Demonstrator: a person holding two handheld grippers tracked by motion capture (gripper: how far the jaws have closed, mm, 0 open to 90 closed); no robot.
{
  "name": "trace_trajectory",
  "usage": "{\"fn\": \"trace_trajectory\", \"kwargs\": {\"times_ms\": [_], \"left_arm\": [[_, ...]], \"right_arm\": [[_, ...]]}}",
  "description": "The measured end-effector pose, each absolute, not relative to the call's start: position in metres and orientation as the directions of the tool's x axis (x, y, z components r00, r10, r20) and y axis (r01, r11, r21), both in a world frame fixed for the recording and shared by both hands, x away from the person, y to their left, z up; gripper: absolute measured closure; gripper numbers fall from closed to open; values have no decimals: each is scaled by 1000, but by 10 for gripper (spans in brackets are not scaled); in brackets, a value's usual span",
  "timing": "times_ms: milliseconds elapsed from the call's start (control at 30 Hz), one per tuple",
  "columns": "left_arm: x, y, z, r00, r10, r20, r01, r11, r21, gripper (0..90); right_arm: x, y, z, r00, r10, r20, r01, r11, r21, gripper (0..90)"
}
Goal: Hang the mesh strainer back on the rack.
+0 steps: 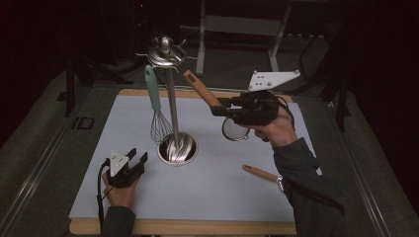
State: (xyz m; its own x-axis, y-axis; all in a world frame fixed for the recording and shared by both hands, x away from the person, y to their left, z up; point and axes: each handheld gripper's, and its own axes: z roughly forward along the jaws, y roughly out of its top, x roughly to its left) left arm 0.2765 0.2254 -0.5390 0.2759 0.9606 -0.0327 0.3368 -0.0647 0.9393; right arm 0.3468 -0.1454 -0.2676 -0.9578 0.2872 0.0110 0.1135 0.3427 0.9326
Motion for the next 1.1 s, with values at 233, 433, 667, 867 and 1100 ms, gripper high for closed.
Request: {"fn": "trace_trajectory", "kwargs": {"times_ms": [233,433,667,867,1100], "left_arm": [[276,225,-539,275,961,-34,335,-62,940,528],[276,225,-539,273,961,-34,334,-62,940,528],[276,225,-539,273,962,-32,334,-64,940,529],[276,225,-539,273,962,-34,334,-61,941,529],[276,225,-539,273,962,-35,334,-60,941,529]], "right_arm": [[347,-134,-262,-963,270,4,98,335,937,709],[352,-125,-267,-959,282,10,110,344,932,709],[360,-117,-273,-959,279,39,136,340,931,707],[366,-107,-280,-959,278,57,158,357,921,704],[373,-95,-285,-956,279,93,194,364,911,697]]}}
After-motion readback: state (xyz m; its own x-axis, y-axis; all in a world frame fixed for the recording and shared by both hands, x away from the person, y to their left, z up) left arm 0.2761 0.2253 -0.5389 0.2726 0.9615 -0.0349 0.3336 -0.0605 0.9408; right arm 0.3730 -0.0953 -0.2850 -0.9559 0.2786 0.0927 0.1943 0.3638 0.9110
